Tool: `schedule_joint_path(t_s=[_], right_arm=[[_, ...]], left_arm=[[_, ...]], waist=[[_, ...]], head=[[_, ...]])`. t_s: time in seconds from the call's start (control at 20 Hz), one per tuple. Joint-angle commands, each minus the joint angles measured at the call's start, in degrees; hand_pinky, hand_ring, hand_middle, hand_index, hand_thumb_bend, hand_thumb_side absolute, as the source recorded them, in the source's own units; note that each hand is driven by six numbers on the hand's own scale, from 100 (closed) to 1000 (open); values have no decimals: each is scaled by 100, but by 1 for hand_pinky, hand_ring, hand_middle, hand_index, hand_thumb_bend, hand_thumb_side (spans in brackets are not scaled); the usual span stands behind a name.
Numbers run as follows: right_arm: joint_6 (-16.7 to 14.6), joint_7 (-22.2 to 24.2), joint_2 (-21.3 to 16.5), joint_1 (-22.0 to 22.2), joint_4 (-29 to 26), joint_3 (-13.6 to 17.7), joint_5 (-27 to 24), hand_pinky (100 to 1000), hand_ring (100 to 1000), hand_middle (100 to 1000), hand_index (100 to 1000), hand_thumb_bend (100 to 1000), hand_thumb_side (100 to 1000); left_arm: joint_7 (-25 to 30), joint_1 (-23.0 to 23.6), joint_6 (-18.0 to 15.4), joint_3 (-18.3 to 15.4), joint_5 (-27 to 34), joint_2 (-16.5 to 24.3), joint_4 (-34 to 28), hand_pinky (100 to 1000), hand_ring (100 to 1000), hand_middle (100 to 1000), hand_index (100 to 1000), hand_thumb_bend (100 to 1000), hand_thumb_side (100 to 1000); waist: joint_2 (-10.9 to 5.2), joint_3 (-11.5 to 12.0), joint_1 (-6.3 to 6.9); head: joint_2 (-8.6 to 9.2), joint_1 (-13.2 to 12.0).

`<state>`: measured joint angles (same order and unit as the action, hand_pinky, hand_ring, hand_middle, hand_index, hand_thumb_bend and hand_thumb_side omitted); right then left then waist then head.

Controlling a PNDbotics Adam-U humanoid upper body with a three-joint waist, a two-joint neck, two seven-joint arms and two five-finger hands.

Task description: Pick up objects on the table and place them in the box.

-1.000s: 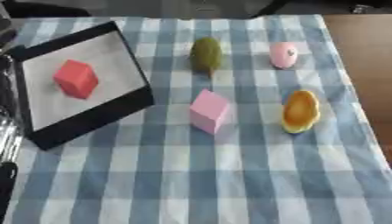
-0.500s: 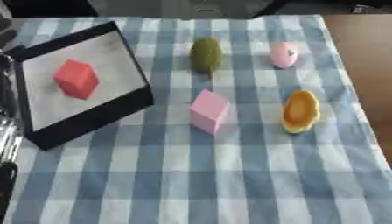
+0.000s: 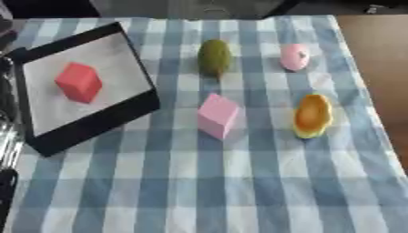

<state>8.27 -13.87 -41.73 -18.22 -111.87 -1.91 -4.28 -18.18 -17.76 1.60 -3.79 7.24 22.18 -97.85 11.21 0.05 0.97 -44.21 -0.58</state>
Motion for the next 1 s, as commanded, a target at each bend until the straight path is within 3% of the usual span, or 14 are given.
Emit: schedule_joint_path(t_s=[0.05,0.1,0.2,0.5,1.0], right_arm=[[-10,489,-510,-211,-237,-53,209,866,755,773,834,147,489],[-28,671,-598,-286,-255,-82,267,868,760,776,836,185,510],[-161,1152,-834,-514,-268,-175,423,872,768,781,840,183,479],[-715,2812,-1389,-1310,-272,-602,779,884,793,795,852,232,525],[-1230,5206,-1304,-2536,-233,-1379,1113,895,822,810,858,238,525]], left_arm=[[20,-46,2,-32,-38,195,-88,817,873,809,870,100,875],[22,-43,3,-32,-39,199,-87,817,873,810,870,100,876],[26,-40,4,-29,-41,207,-86,817,874,810,870,100,875],[45,-36,7,-12,-46,221,-79,817,875,810,868,100,874],[79,-34,8,11,-45,260,-63,817,877,811,866,100,873]], waist=[[-68,12,-15],[-70,13,-18],[-76,19,-32],[-86,53,-81],[-105,117,-138]], head=[[10,19],[10,19],[10,32],[10,101],[10,180]])
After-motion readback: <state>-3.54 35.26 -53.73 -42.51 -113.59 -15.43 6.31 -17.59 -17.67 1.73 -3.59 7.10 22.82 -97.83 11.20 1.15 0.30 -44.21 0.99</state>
